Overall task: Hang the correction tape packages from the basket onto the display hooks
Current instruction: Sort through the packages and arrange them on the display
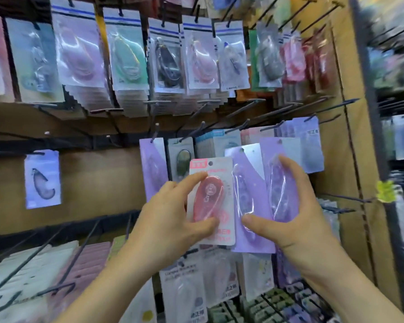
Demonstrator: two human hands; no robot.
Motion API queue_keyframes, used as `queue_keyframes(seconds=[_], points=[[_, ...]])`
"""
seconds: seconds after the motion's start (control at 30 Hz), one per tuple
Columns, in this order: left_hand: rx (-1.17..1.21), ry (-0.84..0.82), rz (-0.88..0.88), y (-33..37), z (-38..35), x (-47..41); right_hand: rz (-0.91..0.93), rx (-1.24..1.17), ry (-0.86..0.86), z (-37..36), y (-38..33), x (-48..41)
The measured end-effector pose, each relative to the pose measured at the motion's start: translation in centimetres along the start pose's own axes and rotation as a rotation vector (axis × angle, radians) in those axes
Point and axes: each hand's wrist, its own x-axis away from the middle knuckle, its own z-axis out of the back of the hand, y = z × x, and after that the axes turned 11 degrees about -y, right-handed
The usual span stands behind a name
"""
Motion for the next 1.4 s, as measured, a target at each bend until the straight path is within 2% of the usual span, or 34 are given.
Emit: queue_keyframes(seconds=[0.13, 0.23, 0.43, 0.53, 0.83, 1.0, 1.1, 1.27, 1.33, 1.4], points=[[-0.087, 0.011, -0.016, 2.5, -2.0, -2.6, 0.033, 0.063, 0.083, 4.3, 1.4, -0.4], [-0.263, 0.078, -0.059, 5.2, -3.8, -4.9, 0.073, 0.175, 0.137, 8.3, 2.4, -1.5], [-0.576, 0.242, -0.115, 9.4, -6.7, -11.2, 0.165, 0.330, 0.119, 15.0, 3.6, -4.2], [-0.637, 0.286, -0.115, 10.7, -8.0, -13.6, 0.162, 0.324, 0.094, 16.7, 4.6, -4.8], [-0.730, 0.256, -0.012, 9.8, -10.4, -16.9, 0.092, 0.208, -0.034, 18.6, 6.5, -5.1], [-0.876, 0.216, 0.065, 8.5, -11.5, -19.0, 0.090, 0.145, -0.074, 18.5, 6.9, -5.6], [-0.857, 0.161, 0.111, 8.0, -12.2, -20.0, 0.083, 0.083, -0.080, 18.2, 7.3, -5.8], [-0.848, 0.223, 0.135, 8.5, -12.3, -19.3, 0.062, -0.012, -0.087, 17.7, 7.7, -5.6], [-0.711, 0.269, 0.128, 9.2, -11.2, -17.9, 0.043, -0.060, -0.084, 17.6, 7.7, -5.3], [-0.397, 0.268, 0.034, 10.0, -10.4, -16.2, 0.046, -0.081, -0.086, 17.4, 7.6, -5.1]])
